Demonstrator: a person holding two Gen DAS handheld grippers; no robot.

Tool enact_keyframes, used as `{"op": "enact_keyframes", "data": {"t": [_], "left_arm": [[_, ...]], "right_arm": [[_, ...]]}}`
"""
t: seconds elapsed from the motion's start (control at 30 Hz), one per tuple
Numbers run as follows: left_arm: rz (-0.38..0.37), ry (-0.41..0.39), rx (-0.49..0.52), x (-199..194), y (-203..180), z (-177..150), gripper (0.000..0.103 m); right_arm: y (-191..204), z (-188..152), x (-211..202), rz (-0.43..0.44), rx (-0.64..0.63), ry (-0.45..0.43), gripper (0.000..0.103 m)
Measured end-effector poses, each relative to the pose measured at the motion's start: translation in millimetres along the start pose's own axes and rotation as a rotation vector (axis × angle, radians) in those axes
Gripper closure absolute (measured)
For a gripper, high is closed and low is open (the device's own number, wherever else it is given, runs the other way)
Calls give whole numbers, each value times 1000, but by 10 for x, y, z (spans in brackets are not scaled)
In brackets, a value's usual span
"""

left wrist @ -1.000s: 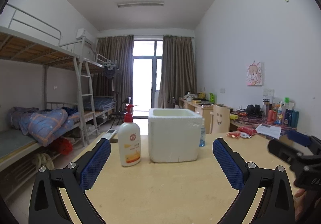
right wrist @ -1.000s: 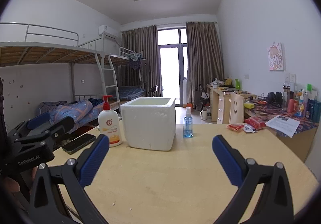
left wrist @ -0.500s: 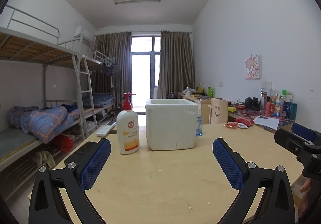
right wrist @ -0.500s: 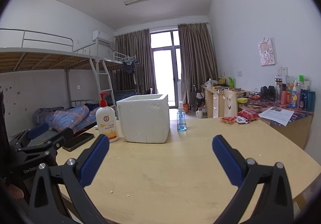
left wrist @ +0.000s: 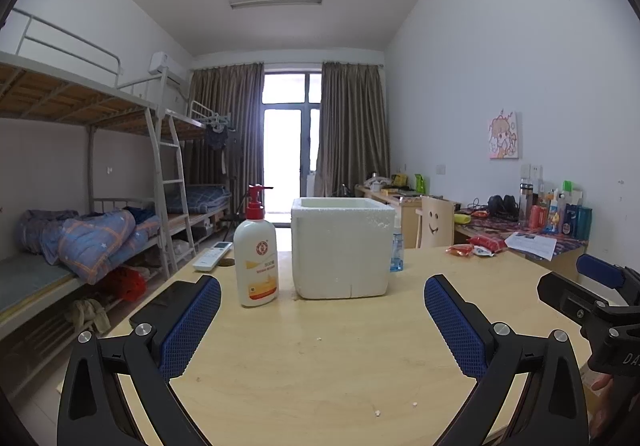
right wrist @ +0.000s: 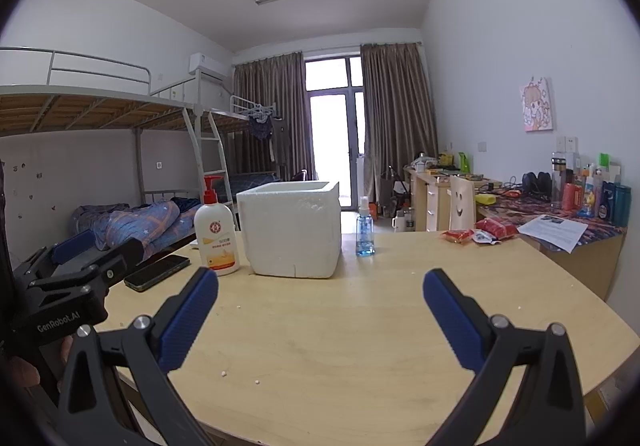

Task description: Organize soft objects

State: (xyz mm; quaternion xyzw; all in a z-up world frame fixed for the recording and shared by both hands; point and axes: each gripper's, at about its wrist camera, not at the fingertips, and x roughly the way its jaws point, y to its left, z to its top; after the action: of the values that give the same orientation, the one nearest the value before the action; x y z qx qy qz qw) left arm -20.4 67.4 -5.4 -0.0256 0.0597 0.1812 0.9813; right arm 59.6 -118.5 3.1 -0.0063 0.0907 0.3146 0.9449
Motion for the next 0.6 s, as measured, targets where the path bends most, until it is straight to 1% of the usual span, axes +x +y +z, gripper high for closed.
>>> {"op": "enact_keyframes", "data": {"t": [0.2,0.6], "left_arm": [[-4,14,1,21,-10,-19,1],[-2,8,4,18,-17,-24,1]], "right_arm": [[-19,-10,4,-3,6,9,0],[-12,-11,0,-5,7,16,0]]}}
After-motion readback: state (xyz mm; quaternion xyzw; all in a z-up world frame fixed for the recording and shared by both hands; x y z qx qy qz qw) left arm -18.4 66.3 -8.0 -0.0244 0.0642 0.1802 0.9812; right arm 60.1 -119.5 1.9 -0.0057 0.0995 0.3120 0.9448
